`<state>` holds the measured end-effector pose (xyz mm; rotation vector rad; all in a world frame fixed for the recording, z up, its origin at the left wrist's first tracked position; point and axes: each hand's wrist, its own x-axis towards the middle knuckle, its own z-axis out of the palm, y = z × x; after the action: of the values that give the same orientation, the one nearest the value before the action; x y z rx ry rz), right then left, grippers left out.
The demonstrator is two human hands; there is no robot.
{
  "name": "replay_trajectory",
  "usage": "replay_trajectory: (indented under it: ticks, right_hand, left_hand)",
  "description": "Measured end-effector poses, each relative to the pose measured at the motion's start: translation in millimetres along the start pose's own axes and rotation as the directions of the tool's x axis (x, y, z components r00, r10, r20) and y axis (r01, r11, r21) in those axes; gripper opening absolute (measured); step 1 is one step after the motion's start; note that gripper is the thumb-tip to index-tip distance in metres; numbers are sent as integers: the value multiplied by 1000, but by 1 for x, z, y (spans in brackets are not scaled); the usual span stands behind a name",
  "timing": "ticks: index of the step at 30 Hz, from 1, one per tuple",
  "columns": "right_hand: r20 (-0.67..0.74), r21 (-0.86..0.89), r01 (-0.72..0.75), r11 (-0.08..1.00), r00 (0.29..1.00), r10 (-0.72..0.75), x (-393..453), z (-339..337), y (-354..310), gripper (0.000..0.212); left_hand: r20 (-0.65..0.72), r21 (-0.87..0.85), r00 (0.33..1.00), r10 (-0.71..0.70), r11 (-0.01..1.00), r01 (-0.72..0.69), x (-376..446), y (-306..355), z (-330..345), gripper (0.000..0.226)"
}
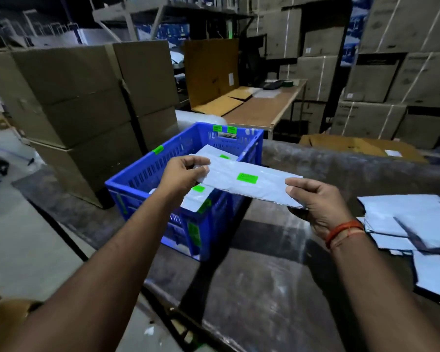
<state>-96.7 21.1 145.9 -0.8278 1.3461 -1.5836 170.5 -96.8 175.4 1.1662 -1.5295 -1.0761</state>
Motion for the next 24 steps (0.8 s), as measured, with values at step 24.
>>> replay_trajectory:
  ticks: [24]
  right_hand:
    - [-307, -479, -59, 876, 946, -104, 140, 220, -6, 14]
  left_hand:
    - [352, 211, 936, -13, 975, -66, 271, -63, -133, 17]
